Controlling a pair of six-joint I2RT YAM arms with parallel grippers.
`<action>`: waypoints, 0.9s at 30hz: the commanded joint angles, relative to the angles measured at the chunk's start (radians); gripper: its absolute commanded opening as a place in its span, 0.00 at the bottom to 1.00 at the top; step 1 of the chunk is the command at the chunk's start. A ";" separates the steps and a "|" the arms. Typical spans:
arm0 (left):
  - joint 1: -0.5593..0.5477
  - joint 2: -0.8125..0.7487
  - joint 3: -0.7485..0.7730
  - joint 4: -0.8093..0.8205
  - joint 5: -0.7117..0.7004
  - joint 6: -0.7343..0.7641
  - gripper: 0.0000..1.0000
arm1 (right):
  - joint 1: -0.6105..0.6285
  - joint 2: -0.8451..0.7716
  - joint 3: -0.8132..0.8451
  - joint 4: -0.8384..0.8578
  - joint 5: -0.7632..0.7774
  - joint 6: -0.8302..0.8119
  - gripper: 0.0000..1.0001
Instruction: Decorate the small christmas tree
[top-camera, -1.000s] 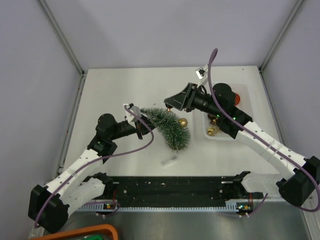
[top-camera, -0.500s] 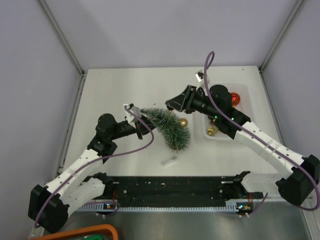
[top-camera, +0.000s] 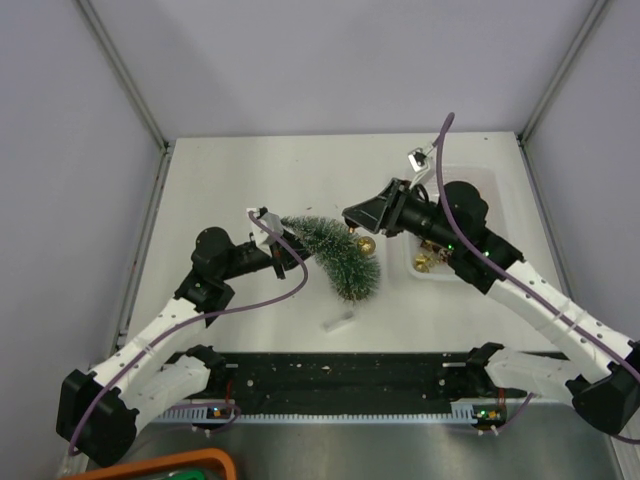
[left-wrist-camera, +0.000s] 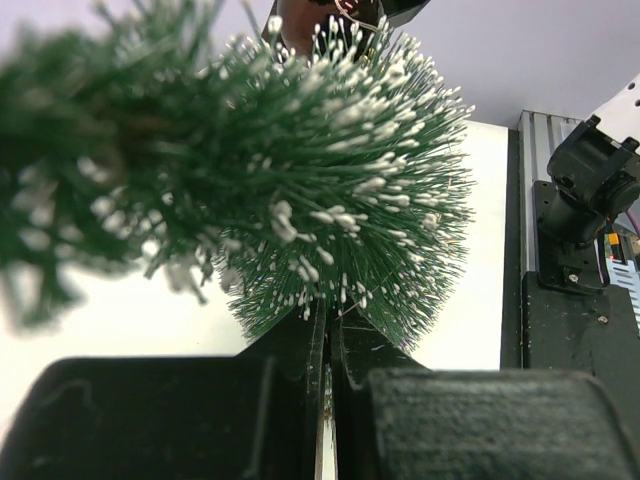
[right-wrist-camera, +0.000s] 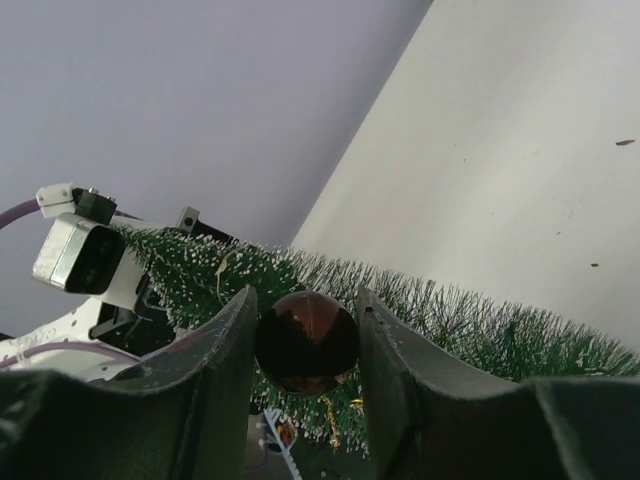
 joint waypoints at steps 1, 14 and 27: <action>-0.001 0.001 0.024 -0.016 0.025 -0.006 0.00 | 0.011 -0.021 -0.014 0.078 -0.034 0.016 0.17; -0.001 0.002 0.025 -0.012 0.026 -0.006 0.00 | 0.034 0.050 0.073 0.110 -0.032 -0.009 0.15; 0.001 -0.002 0.033 -0.023 0.028 -0.010 0.00 | 0.034 0.077 0.121 0.087 -0.002 -0.039 0.15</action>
